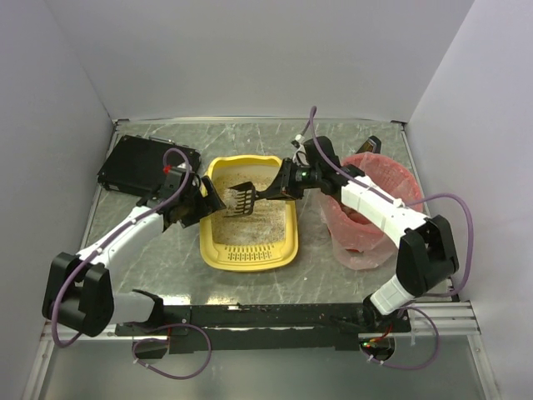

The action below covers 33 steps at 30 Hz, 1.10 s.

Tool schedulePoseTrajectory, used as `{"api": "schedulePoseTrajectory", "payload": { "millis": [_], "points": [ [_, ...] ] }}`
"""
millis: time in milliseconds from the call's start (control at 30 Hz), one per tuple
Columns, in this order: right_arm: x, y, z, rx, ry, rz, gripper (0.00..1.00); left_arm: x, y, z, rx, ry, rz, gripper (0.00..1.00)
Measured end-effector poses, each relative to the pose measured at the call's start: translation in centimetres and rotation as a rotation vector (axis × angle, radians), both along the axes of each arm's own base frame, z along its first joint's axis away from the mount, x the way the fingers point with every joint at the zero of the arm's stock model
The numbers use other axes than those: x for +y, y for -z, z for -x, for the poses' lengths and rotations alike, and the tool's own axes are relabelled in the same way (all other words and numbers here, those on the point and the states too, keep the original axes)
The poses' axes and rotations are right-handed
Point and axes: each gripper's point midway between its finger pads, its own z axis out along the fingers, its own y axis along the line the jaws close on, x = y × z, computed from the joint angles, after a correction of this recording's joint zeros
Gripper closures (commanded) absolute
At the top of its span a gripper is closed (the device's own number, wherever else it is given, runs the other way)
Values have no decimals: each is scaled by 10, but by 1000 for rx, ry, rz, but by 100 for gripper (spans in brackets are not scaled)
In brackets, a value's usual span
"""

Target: Clean the litter box

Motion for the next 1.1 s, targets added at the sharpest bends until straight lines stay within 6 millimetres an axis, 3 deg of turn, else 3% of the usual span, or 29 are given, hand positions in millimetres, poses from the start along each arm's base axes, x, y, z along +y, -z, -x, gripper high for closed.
{"api": "schedulePoseTrajectory", "payload": {
  "millis": [167, 367, 667, 833, 1100],
  "points": [
    [-9, -6, 2, -17, 15, -9, 100, -1, -8, 2, -19, 8, 13, 3],
    [-21, -16, 5, -46, 40, -20, 100, -4, -40, -1, -121, 14, 55, 3],
    [-41, -26, 24, -79, 72, -50, 100, 1, -41, -4, -132, -8, 37, 3],
    [-54, -31, 39, -86, 105, -101, 100, 3, -53, -2, -169, -14, 47, 3],
    [-46, -61, 35, -127, 100, -269, 100, 16, -64, 4, -191, -63, 21, 3]
  ]
}}
